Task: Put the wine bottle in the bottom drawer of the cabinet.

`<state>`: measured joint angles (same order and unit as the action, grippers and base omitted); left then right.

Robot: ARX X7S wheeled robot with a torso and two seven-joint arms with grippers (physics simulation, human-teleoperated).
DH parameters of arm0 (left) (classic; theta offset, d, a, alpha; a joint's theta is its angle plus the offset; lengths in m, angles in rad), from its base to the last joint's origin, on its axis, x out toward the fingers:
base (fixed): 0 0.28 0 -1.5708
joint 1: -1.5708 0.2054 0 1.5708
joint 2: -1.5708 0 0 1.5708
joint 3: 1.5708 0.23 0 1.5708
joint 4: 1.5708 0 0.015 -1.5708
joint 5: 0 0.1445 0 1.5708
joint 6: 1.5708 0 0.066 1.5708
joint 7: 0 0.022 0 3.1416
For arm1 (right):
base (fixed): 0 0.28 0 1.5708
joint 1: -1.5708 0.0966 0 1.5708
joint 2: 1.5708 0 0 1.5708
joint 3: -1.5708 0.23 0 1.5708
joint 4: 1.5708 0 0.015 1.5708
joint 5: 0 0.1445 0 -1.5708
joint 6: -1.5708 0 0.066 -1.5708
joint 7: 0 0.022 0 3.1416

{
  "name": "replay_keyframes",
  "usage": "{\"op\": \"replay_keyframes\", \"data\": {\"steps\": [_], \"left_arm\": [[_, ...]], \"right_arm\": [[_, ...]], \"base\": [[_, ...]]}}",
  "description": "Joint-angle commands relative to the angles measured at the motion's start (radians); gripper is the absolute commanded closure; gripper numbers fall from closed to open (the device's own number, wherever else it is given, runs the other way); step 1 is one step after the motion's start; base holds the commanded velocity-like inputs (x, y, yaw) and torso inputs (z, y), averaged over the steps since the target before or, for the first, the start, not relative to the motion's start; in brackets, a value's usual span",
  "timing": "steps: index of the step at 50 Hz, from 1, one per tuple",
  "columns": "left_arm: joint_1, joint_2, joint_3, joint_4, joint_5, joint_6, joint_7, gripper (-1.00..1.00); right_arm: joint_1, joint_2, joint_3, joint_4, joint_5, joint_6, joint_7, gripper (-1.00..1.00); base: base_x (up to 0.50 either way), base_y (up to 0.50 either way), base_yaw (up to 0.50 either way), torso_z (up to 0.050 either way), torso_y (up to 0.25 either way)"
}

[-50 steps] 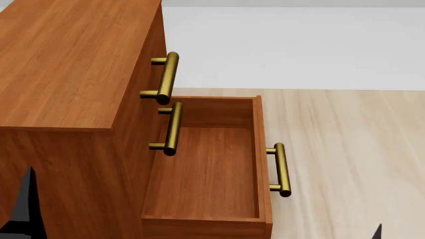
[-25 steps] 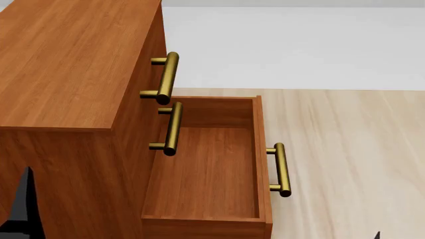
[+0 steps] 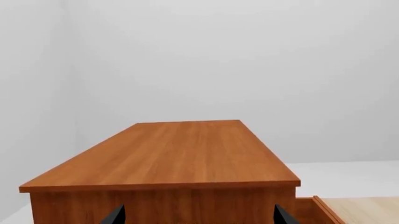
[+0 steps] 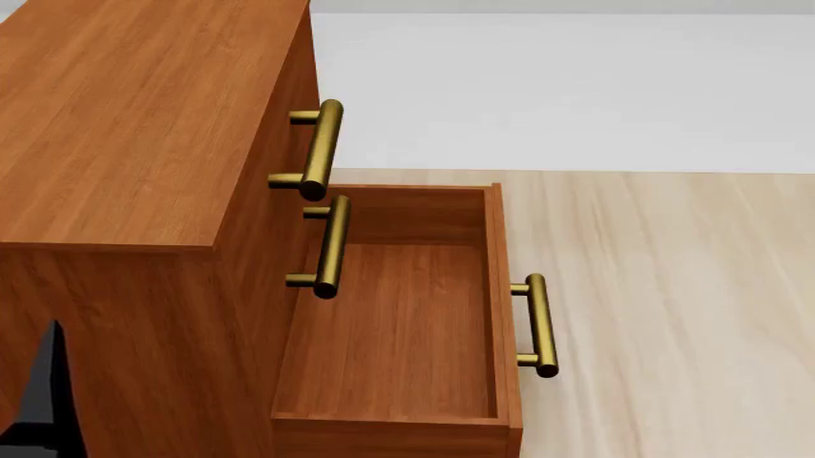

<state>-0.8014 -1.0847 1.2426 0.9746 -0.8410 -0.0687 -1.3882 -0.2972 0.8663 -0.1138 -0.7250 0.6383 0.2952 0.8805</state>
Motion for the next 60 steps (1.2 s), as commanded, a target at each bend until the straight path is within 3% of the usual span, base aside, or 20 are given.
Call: {"op": "replay_keyframes", "data": {"steps": [1,60], "left_arm": [[0.006,0.0,0.001,-0.005,0.006,0.002,0.005,-1.0],[0.012,0.01,-0.009,-0.015,-0.003,-0.011,0.009,-1.0]], "right_arm": [[-0.003,-0.01,-0.008,0.021,-0.006,-0.014,-0.015,-1.0],[-0.027,-0.081,-0.035,0.171,-0.043,-0.093,-0.067,-1.0]], "base": [[0.0,0.0,0.0,0.0,0.0],[0.0,0.0,0.0,0.0,0.0]]}}
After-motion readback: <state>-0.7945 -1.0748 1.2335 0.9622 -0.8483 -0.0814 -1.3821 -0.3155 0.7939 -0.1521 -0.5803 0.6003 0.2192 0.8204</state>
